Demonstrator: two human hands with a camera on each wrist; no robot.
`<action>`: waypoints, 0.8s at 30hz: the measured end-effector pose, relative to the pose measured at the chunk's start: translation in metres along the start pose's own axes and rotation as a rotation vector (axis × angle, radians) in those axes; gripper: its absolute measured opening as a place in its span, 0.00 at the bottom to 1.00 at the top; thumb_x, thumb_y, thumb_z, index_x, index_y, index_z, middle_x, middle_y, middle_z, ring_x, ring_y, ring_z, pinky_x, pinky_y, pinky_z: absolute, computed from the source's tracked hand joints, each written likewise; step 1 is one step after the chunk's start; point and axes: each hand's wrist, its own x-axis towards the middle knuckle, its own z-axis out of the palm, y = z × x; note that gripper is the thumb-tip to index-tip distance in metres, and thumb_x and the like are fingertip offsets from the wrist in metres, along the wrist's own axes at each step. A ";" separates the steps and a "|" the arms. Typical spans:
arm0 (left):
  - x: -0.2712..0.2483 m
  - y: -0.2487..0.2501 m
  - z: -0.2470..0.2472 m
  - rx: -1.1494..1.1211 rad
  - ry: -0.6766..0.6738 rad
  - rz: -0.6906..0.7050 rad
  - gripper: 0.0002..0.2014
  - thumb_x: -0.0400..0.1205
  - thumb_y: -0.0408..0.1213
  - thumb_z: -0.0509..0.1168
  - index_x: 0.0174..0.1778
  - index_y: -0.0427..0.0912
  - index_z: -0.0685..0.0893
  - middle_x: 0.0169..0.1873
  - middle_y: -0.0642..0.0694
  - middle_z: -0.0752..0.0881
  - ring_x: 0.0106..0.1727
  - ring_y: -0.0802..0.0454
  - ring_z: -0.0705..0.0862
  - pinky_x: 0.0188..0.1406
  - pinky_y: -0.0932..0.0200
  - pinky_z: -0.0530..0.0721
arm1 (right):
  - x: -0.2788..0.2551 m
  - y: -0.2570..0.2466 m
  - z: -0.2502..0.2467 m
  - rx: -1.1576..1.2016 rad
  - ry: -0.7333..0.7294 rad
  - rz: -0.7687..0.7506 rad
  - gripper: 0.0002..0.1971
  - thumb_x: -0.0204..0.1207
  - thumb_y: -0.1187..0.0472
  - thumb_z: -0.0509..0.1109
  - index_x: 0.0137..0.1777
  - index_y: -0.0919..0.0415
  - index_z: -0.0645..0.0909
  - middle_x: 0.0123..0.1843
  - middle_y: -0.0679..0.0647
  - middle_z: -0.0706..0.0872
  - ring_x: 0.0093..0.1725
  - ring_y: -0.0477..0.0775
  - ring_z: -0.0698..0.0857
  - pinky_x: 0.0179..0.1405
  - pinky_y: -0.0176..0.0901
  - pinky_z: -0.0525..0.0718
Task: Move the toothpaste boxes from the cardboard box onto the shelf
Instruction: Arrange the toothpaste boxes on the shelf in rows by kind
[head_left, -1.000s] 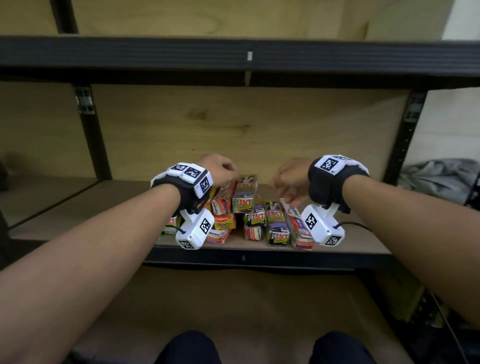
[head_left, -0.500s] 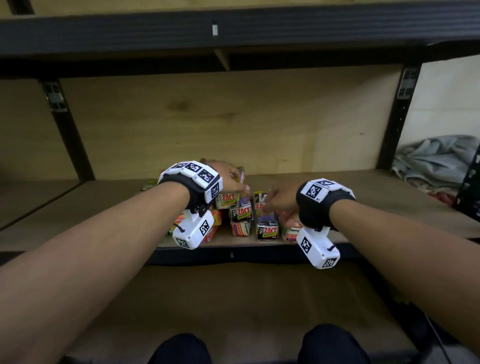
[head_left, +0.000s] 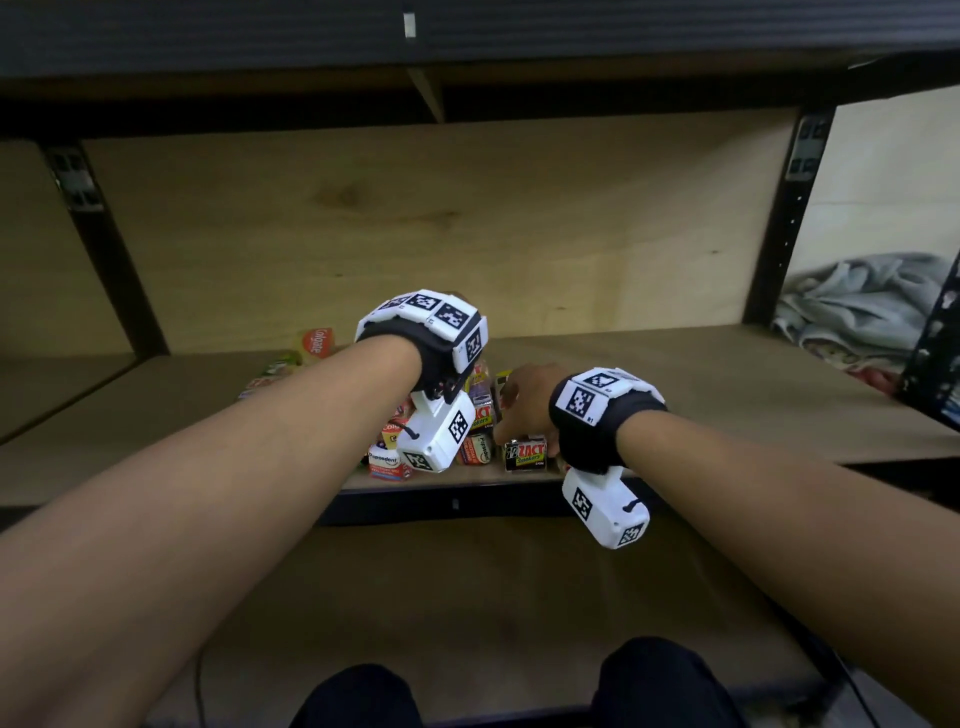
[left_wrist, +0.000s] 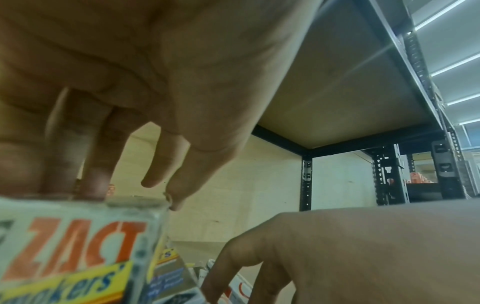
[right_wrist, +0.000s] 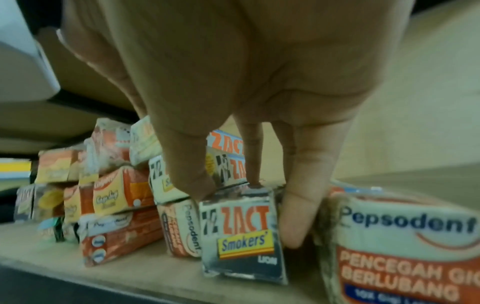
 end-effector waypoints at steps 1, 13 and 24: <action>-0.006 0.001 -0.001 0.046 0.060 0.026 0.16 0.80 0.39 0.68 0.28 0.47 0.71 0.20 0.50 0.75 0.21 0.52 0.73 0.32 0.62 0.74 | 0.000 0.002 -0.001 0.046 0.000 0.007 0.26 0.63 0.46 0.82 0.59 0.58 0.85 0.52 0.56 0.88 0.44 0.59 0.91 0.47 0.60 0.91; 0.005 0.005 -0.012 0.029 -0.078 -0.079 0.17 0.65 0.46 0.78 0.24 0.46 0.75 0.20 0.49 0.76 0.21 0.51 0.70 0.24 0.67 0.72 | -0.009 0.043 -0.052 0.386 0.135 -0.026 0.23 0.67 0.58 0.81 0.63 0.52 0.84 0.57 0.52 0.86 0.53 0.57 0.89 0.54 0.57 0.90; 0.021 0.039 -0.009 -0.883 -0.208 -0.211 0.16 0.85 0.26 0.60 0.29 0.37 0.72 0.29 0.41 0.73 0.28 0.48 0.73 0.30 0.59 0.78 | -0.022 0.133 -0.077 0.110 0.223 0.086 0.16 0.66 0.64 0.75 0.52 0.44 0.86 0.43 0.45 0.85 0.34 0.47 0.82 0.27 0.36 0.81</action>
